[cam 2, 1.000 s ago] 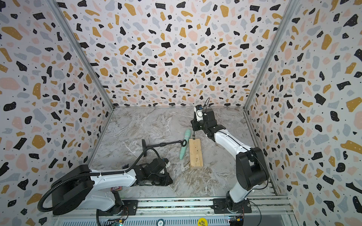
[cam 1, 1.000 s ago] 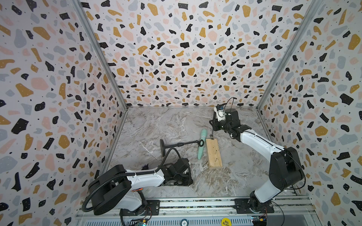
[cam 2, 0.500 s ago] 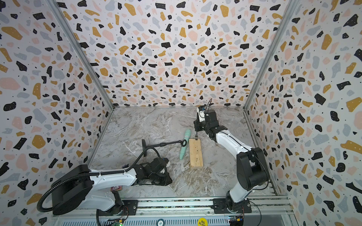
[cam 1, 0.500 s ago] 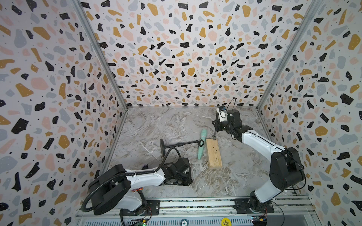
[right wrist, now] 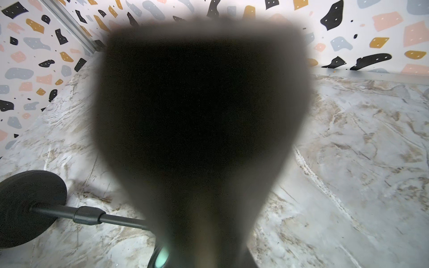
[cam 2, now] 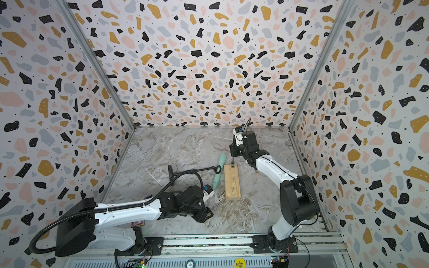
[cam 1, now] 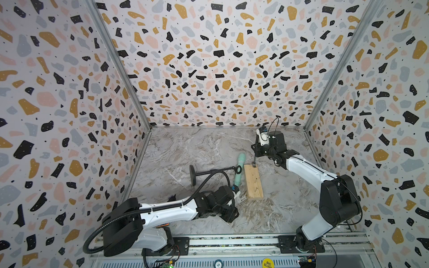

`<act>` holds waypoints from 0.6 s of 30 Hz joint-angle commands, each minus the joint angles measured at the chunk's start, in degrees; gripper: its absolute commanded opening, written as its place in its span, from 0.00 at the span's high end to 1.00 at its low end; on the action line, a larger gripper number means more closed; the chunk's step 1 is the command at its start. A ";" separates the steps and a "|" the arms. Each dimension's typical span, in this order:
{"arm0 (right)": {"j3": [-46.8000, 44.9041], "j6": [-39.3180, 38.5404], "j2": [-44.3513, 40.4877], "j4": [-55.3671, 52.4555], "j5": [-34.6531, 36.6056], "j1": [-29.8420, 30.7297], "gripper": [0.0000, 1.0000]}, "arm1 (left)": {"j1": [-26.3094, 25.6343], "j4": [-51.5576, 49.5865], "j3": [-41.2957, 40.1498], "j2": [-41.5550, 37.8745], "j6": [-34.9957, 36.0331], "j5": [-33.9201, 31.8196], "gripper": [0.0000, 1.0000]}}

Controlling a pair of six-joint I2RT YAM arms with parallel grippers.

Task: Use a claw hammer to pull out a nail
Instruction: Place the nail at the center of the board.

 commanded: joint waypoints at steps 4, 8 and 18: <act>-0.98 0.14 -5.11 2.08 0.39 -0.36 1.00 | -4.59 -3.46 2.94 5.23 9.80 -6.83 0.32; -2.01 0.27 -6.10 1.94 0.32 -0.36 1.00 | -5.29 -1.62 3.85 6.72 10.30 -9.27 0.32; -1.80 0.03 -6.31 2.36 0.33 -0.54 1.00 | -4.76 8.96 6.45 4.26 12.14 -22.16 0.30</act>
